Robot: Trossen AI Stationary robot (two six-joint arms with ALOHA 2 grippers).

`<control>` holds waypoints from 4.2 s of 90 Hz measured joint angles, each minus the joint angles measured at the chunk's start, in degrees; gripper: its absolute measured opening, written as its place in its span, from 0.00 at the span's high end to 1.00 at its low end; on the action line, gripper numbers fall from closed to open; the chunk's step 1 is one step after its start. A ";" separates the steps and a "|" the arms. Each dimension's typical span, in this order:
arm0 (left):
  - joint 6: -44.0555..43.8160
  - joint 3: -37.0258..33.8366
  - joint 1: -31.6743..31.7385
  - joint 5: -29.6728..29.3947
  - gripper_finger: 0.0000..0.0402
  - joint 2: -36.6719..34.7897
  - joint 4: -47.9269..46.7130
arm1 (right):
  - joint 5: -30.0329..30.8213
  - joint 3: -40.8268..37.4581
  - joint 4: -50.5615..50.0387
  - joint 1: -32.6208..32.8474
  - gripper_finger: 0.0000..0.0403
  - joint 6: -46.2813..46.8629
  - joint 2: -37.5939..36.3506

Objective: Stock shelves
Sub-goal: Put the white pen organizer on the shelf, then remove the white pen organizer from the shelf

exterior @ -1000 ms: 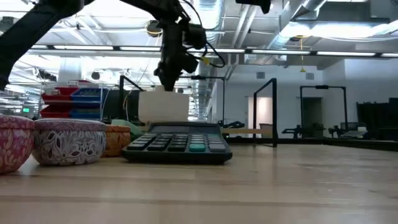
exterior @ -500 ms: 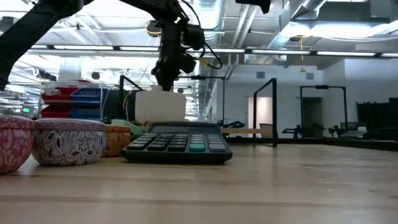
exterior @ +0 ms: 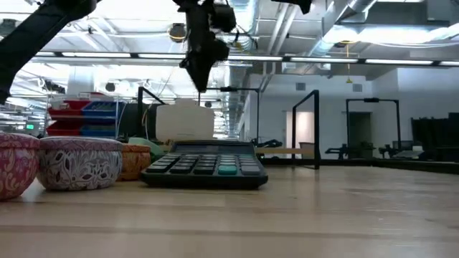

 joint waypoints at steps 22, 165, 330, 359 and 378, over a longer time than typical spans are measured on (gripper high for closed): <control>-6.38 -0.14 -1.53 0.53 0.68 -7.85 8.17 | -1.34 0.00 3.76 0.35 0.62 0.41 -0.03; -25.73 -71.86 -9.84 -7.62 0.68 -75.14 47.76 | -15.85 17.74 9.88 0.32 0.40 -4.93 39.90; -26.98 -71.99 -9.81 -7.13 0.68 -76.83 42.78 | 6.97 22.43 -3.53 6.78 1.00 -25.24 51.65; -26.70 -71.99 -9.81 -7.80 0.68 -76.83 42.76 | 6.88 32.60 -10.77 6.83 1.00 -18.68 50.07; -26.48 -71.99 -9.81 -7.75 0.68 -76.87 42.63 | 5.90 32.65 -19.20 7.64 1.00 -16.06 43.84</control>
